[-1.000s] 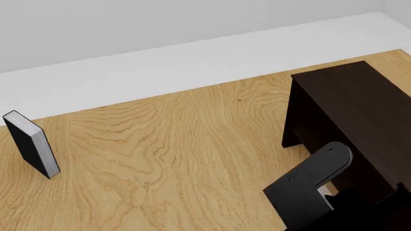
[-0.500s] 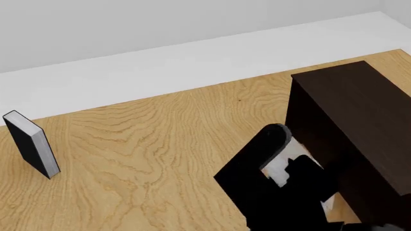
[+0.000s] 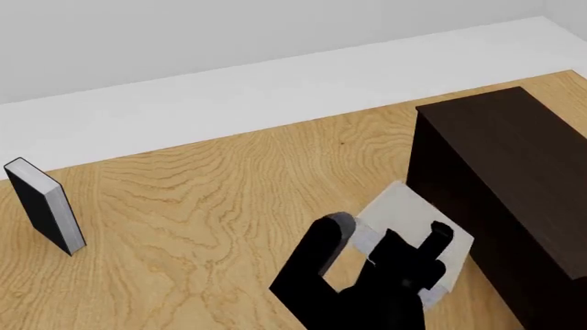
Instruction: Pick up the book on the right and place it on the cabinet shelf.
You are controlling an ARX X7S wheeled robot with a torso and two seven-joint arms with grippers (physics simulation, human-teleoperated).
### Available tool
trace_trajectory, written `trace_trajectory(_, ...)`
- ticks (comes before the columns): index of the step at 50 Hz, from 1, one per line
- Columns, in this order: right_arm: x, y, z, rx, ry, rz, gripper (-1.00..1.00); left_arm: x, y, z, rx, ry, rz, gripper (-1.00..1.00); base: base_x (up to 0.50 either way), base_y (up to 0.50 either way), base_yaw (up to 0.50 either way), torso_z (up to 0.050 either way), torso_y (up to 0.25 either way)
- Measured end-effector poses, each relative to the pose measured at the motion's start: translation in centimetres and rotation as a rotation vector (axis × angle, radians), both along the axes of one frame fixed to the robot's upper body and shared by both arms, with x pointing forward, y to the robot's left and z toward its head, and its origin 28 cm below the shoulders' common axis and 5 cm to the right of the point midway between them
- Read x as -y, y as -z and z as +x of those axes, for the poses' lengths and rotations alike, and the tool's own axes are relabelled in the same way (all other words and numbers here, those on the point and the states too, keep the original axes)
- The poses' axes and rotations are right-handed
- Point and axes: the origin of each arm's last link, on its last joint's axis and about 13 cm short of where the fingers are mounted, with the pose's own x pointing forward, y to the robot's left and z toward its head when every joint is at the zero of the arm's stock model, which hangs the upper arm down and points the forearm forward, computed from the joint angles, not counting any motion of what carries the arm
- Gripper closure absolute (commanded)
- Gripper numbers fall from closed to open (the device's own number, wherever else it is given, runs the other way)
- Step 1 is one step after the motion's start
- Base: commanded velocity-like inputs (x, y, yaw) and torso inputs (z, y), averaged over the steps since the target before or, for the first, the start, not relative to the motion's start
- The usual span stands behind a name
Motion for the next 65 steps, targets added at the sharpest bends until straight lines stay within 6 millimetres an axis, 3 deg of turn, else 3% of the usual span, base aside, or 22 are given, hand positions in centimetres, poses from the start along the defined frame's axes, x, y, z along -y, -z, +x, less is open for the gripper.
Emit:
trace_trajectory(38,-0.1,7.4,3.4,0.120,0.107,-0.250,1.00,0.1,-0.1,0.1,-0.008,0.017,0.020,-1.00,0.00,0.00,0.00,0.000,0.001)
trace_trajectory(65,0.3,9.6,4.2,0.122,0.131,-0.255,1.00,0.2,-0.1,0.1,-0.014,0.019,0.036,-1.00,0.00,0.00,0.00,0.000,0.002)
